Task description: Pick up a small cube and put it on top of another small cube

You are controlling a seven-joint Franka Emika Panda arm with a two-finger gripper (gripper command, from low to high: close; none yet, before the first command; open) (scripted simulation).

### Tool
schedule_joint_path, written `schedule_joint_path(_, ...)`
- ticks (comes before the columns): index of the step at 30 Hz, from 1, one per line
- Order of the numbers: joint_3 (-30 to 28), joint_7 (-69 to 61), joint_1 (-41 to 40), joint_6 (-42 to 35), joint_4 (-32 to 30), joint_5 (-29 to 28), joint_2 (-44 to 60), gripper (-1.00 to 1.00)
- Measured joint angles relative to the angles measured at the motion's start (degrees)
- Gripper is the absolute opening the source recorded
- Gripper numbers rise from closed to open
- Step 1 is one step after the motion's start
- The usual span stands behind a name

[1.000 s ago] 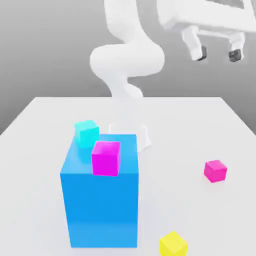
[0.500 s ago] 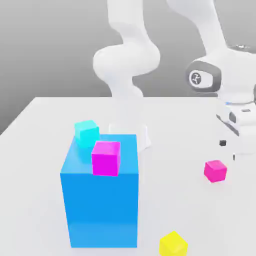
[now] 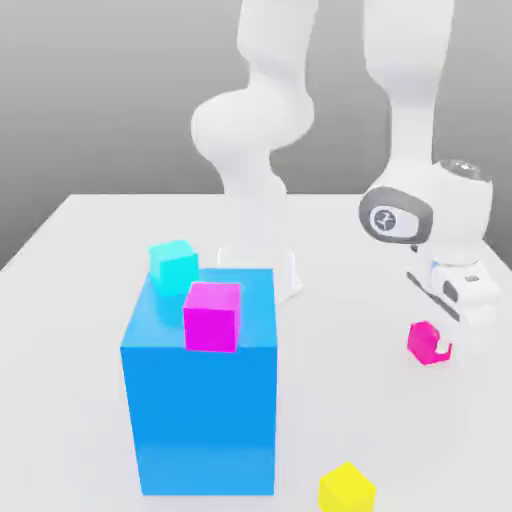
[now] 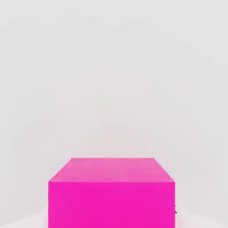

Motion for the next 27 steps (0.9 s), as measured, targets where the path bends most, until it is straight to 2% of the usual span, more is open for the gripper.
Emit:
schedule_joint_path(5,3.8,-5.3,-1.9,-7.8,-1.9,7.2,-9.7,-1.00)
schedule_joint_path(8,2.1,-8.7,-2.3,-13.8,-1.6,9.3,-15.5,-1.00)
schedule_joint_path(14,-6.1,-15.9,-11.3,-28.4,3.2,6.5,-26.0,-1.00)
schedule_joint_path(27,-23.4,-30.2,-33.3,-60.1,14.2,-3.3,-47.6,-1.00)
